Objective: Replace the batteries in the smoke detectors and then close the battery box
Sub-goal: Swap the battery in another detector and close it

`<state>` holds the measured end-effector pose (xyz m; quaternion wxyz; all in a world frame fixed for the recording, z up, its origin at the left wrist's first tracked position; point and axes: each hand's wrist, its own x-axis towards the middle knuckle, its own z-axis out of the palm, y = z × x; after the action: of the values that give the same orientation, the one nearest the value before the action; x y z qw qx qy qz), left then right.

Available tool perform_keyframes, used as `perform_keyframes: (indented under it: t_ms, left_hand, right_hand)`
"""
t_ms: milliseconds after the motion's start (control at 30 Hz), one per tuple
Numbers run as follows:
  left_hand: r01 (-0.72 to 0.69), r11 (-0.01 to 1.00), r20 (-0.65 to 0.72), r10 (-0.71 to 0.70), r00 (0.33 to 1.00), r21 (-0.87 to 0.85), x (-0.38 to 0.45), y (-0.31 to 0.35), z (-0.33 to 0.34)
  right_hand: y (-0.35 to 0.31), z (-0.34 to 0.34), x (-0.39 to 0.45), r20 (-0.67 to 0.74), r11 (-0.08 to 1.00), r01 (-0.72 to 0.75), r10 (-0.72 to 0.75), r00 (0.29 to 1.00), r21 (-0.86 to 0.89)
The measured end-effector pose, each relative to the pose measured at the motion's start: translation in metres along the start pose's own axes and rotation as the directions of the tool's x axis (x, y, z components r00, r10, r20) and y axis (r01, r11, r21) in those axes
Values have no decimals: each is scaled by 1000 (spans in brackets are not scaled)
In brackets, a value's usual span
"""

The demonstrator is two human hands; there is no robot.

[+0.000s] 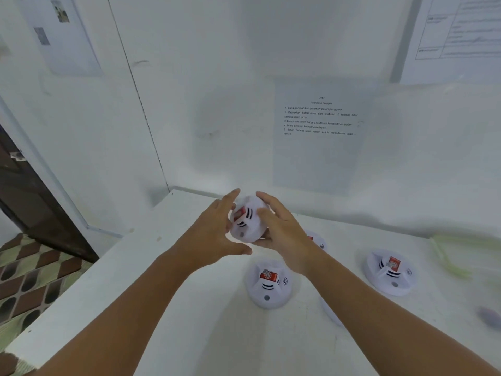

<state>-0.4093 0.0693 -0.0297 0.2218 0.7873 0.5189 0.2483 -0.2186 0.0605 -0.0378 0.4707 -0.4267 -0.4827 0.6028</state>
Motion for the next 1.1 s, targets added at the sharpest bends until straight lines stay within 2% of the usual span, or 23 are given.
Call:
perform_keyframes:
  t_ms: [100, 200, 267, 333, 400, 467, 534, 700, 967, 1100]
  left_hand:
    - [48, 973, -11, -52, 999, -224, -1, -5, -5]
    - [214, 831, 64, -211, 975, -514, 5, -7, -8]
    - [275, 747, 150, -232, 961, -605, 10, -11, -8]
    - [284, 696, 198, -203, 959, -660, 13, -12, -6]
    - [266, 664, 179, -197, 964, -699, 17, -16, -4]
    - [247, 663, 143, -208, 968, -707, 22, -22, -2]
    - [240, 691, 127, -212, 969, -682, 26, -31, 3]
    - [239, 746, 140, -194, 971, -622, 38, -47, 23]
    - [260, 802, 161, -204, 965, -538, 46, -75, 55]
    - [234, 817, 127, -197, 972, -527, 44, -83, 61]
  right_hand:
    - [5, -9, 6, -17, 989, -49, 52, 999, 143]
    - [6, -12, 11, -16, 975, -71, 76, 997, 212]
    - [5, -11, 13, -9, 971, -72, 77, 997, 230]
    - [6, -11, 17, -7, 975, -68, 71, 997, 213]
    - [10, -14, 22, -12, 997, -48, 49, 999, 66]
    - [13, -20, 24, -13, 973, 3, -6, 1000, -232]
    - [18, -26, 26, 6, 892, 30, -30, 1000, -450]
    - [33, -33, 38, -28, 694, 10, -43, 999, -720]
    - [57, -29, 49, -121, 337, -101, -39, 992, -936]
    - [61, -28, 52, -135, 266, -114, -62, 989, -957]
